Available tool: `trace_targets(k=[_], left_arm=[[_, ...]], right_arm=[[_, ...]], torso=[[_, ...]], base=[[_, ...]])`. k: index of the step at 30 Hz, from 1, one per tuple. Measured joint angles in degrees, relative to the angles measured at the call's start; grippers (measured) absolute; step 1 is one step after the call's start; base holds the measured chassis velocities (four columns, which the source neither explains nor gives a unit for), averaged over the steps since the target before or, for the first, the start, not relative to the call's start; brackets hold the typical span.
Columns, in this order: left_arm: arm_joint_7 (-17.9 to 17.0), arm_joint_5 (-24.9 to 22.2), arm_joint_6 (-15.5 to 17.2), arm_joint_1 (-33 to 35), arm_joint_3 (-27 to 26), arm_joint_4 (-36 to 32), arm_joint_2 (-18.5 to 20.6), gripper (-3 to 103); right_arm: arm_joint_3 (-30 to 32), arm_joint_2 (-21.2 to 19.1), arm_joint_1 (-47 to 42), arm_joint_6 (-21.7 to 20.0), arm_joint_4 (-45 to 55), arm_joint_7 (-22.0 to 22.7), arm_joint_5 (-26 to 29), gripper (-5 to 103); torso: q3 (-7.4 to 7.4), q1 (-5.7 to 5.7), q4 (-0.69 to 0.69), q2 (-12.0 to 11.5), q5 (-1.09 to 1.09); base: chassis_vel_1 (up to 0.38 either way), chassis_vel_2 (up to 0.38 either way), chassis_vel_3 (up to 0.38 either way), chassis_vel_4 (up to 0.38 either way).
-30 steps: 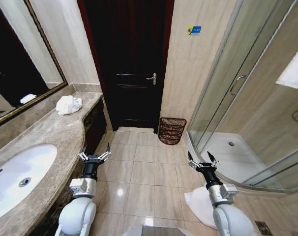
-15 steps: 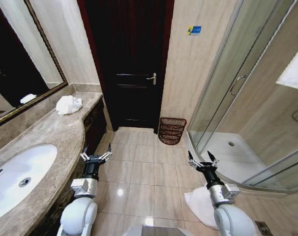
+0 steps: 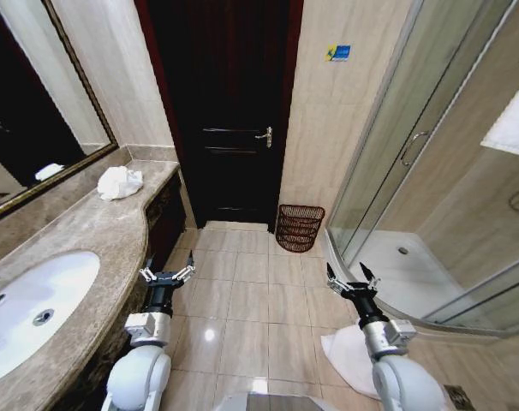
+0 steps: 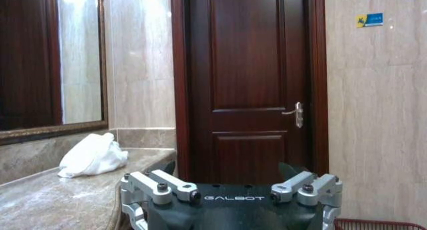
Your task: Discard the used towel into the hamper.
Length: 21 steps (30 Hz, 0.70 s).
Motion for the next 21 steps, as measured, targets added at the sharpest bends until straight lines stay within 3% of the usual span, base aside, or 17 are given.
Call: trace_targets(k=[21], left_arm=[[0.34,0.24,-0.30,-0.61,0.05,0.82,-0.07,100]], right_arm=[[-0.17,0.42,0.30,1.41,-0.90,-0.51,-0.25,100]], torso=[[0.00,0.00,0.00,0.00,0.00]], base=[[0.000,0.000,0.000,0.000]])
